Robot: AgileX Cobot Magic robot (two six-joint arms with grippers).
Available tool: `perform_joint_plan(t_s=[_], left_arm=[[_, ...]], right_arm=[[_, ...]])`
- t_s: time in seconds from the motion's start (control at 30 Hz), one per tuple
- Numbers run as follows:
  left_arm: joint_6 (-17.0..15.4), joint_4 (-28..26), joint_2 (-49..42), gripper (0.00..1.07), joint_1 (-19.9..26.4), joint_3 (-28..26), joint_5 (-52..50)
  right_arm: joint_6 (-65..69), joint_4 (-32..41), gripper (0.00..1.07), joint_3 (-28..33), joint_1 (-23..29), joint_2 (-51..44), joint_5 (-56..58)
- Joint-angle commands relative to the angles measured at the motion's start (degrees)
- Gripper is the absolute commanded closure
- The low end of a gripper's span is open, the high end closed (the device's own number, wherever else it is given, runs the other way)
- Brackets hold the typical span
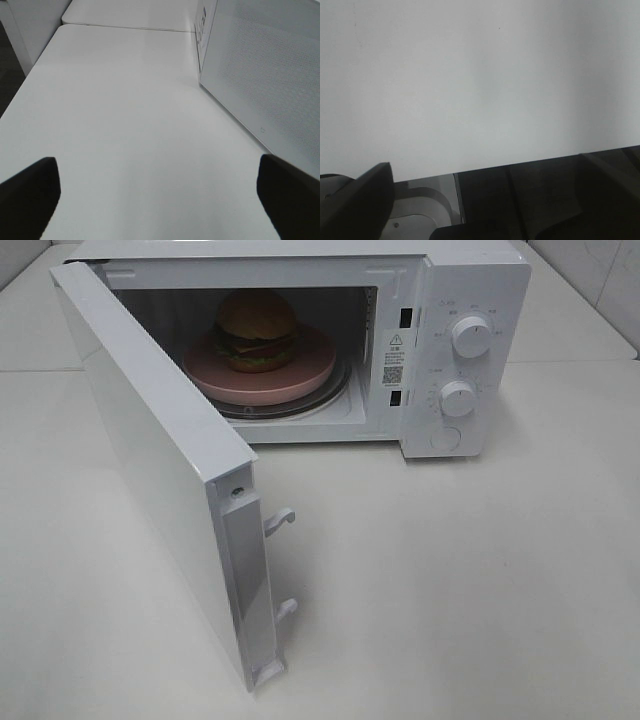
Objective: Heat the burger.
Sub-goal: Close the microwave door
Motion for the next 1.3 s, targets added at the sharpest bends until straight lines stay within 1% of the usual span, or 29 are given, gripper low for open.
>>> perform_joint_plan(t_s=[0.03,0.07,0.1,0.13,0.17,0.2,0.23,0.27,0.3,0.37,0.4,0.5,0.53,0.57,0.63,0.67,0.73,0.8,0.83,0.87,1.0,1.3], left_arm=[[-0.1,-0.2,-0.7,0.04,-0.1,0.1,-0.1],[-0.1,-0.2,-0.7,0.04,-0.1,0.1,-0.1],[-0.1,-0.2,-0.7,0.04,-0.1,0.1,-0.1],[-0.1,-0.2,-0.7,0.04,-0.1,0.1,-0.1],[-0.1,-0.2,-0.7,0.04,-0.1,0.1,-0.1],[-0.1,-0.2,-0.7,0.04,-0.1,0.1,-0.1],[-0.1,-0.2,-0.7,0.04,-0.1,0.1,-0.1],[-0.1,-0.2,-0.7,0.04,-0.1,0.1,-0.1],[-0.1,-0.2,-0.7,0.04,-0.1,0.1,-0.1],[-0.1,-0.2,-0.7,0.04,-0.1,0.1,-0.1],[-0.1,-0.2,-0.7,0.04,-0.1,0.1,-0.1],[-0.1,-0.2,-0.7,0.04,-0.1,0.1,-0.1],[-0.1,-0.2,-0.7,0.04,-0.1,0.1,-0.1],[-0.1,-0.2,-0.7,0.04,-0.1,0.1,-0.1],[-0.1,-0.2,-0.7,0.04,-0.1,0.1,-0.1],[-0.1,-0.2,-0.7,0.04,-0.1,0.1,-0.1],[-0.1,-0.2,-0.7,0.04,-0.1,0.1,-0.1],[-0.1,-0.2,-0.7,0.04,-0.1,0.1,-0.1],[-0.1,-0.2,-0.7,0.04,-0.1,0.1,-0.1],[-0.1,-0.2,-0.7,0.04,-0.1,0.1,-0.1],[-0.1,-0.2,-0.7,0.04,-0.1,0.1,-0.1],[-0.1,-0.2,-0.6,0.04,-0.1,0.1,-0.1]], right_arm=[[-0.2,-0.1,0.13,4.1,-0.5,-9.5,-0.5],[-0.2,0.0,0.13,6.3,-0.5,-15.4,-0.5],[-0.2,0.0,0.13,6.3,-0.5,-15.4,-0.5],[-0.2,0.0,0.13,7.1,-0.5,-17.6,-0.5],[-0.2,0.1,0.13,8.8,-0.5,-22.7,-0.5],[-0.2,0.1,0.13,8.8,-0.5,-22.7,-0.5],[-0.2,0.1,0.13,9.6,-0.5,-25.3,-0.5],[-0.2,0.1,0.13,10.9,-0.5,-30.0,-0.5],[-0.2,0.1,0.13,10.9,-0.5,-30.0,-0.5],[-0.2,0.7,0.13,12.7,-0.5,-35.7,-0.4],[-0.2,0.7,0.13,12.7,-0.5,-35.7,-0.4],[-0.7,2.3,0.14,16.8,-0.5,-42.2,-0.4],[-0.7,2.3,0.14,16.8,-0.5,-42.2,-0.4],[-1.5,2.7,0.14,17.1,-0.3,-46.0,-0.9],[-2.1,2.7,0.14,17.0,-0.3,-47.8,-1.4],[-2.6,2.6,0.14,17.6,-0.3,-51.6,-2.2],[-2.7,2.6,0.14,18.0,-0.3,-53.0,-2.6],[-2.7,2.8,0.14,18.8,-0.3,-57.4,-4.0],[-2.7,2.8,0.14,18.8,-0.3,-57.4,-4.0],[-2.7,2.8,0.14,19.0,-0.3,-60.0,-4.2],[-2.7,2.8,0.14,19.1,-0.3,-63.5,-4.5],[-2.8,2.9,0.14,19.1,-0.3,-64.1,-4.5]])
